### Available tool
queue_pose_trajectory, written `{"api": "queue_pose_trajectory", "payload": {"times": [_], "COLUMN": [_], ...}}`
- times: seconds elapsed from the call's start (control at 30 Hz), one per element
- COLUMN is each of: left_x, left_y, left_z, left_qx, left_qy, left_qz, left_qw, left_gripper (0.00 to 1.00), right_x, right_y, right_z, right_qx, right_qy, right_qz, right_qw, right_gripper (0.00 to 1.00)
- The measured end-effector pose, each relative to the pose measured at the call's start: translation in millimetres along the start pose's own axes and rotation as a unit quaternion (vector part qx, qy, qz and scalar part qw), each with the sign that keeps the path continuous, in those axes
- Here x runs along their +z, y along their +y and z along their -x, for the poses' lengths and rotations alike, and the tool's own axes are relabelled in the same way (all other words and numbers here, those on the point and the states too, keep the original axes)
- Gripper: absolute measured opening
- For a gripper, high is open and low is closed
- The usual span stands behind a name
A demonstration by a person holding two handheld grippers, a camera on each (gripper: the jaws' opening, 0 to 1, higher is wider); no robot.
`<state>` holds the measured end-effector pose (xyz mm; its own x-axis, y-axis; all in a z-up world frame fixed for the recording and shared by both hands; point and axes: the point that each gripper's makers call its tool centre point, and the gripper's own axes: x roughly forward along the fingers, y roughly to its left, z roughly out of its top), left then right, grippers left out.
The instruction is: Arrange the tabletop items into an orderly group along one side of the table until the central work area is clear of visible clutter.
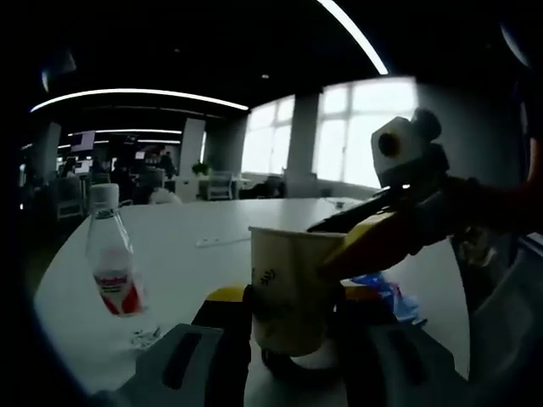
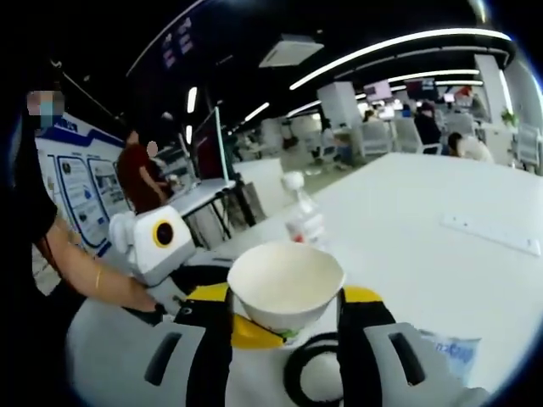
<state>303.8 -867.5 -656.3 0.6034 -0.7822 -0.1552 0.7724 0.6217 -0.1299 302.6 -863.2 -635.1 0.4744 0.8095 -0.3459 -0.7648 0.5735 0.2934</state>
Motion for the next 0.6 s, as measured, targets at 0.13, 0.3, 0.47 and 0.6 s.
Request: {"api": "queue_pose_trajectory", "payload": {"times": [0.13, 0.3, 0.47, 0.6], "left_x": [-4.0, -9.9, -16.6, -23.1], "left_y": [10.6, 22.2, 34.4, 40.6], "left_z": [-7, -14, -22, -26], "left_qx": [0.010, 0.025, 0.042, 0.053], "left_qy": [-0.001, -0.008, -0.020, -0.022], "left_qz": [-0.003, -0.008, -0.012, -0.025], "left_qw": [0.9999, 0.9996, 0.9988, 0.9980], "left_gripper": [0.37, 0.37, 0.37, 0.37], "right_x": [1.8, 1.8, -0.2, -4.3], "right_y": [-8, -17, -28, -33], "right_z": [-10, -22, -32, -38], "right_qx": [-0.002, 0.000, 0.001, 0.001], "right_qy": [-0.011, -0.020, -0.026, -0.024], "right_qz": [0.005, 0.016, 0.013, 0.016], "right_qw": [0.9999, 0.9997, 0.9996, 0.9996], "right_gripper": [0.45, 0.47, 0.47, 0.47]}}
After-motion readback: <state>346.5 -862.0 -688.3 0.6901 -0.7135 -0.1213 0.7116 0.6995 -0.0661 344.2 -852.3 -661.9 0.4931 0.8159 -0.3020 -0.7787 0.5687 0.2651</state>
